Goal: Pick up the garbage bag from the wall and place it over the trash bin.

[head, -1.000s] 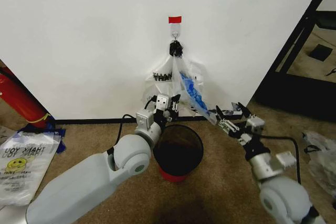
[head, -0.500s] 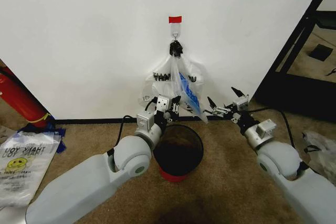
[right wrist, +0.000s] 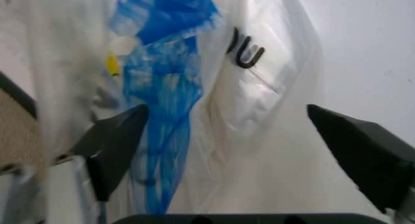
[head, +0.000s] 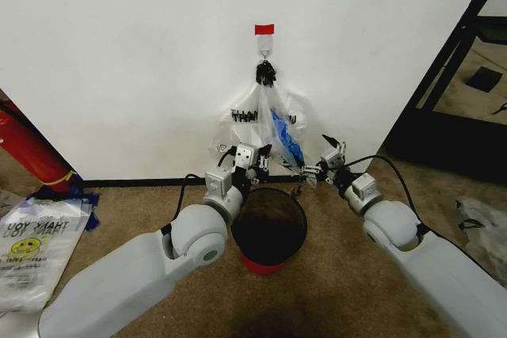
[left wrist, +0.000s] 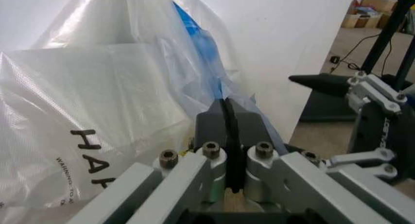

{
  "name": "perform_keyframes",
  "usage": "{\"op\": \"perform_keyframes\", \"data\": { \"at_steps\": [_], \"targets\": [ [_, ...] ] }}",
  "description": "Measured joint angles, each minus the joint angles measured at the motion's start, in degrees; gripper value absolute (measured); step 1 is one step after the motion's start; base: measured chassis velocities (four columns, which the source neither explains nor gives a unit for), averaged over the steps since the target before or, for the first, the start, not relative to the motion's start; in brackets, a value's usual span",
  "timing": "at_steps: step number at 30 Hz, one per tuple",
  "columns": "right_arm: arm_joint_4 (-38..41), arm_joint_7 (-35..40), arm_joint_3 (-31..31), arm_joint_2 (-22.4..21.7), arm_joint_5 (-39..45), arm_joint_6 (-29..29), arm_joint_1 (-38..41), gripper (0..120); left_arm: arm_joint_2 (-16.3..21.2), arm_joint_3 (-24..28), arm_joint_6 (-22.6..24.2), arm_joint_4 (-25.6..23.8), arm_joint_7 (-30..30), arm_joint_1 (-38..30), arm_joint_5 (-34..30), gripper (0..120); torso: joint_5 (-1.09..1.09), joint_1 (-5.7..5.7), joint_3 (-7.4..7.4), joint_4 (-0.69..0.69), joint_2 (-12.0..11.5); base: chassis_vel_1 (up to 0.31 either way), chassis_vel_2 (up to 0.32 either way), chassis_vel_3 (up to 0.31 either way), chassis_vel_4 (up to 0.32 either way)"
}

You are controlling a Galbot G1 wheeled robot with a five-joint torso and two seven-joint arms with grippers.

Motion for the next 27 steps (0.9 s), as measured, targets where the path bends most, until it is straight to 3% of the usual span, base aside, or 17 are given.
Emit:
{"op": "perform_keyframes", "data": {
  "at_steps": [5,14,27],
  "targets": [
    [1.0,-1.2,-0.9,-0.8,0.3,-0.2,0.0,73,0.2,0.0,0.0,-0.1,0.0,0.1,0.0,0,0.0,0.0,0.0,0.01,0.0,0.0,0.0,0.0,0.0],
    [-0.5,-1.4,-4.0,0.9,3.2,-1.7,2.0,71,0.4,-0.2,0.0,-0.3,0.0,-0.1,-0.2,0,0.0,0.0,0.0,0.02,0.0,0.0,0.0,0.0,0.0],
    [-1.6,-0.2,-7.5,2.0,6.0,-3.0,4.9,27,0.8,-0.4,0.0,-0.9,-0.1,-0.1,-0.4,0,0.0,0.0,0.0,0.01,0.0,0.0,0.0,0.0,0.0]
  ]
}}
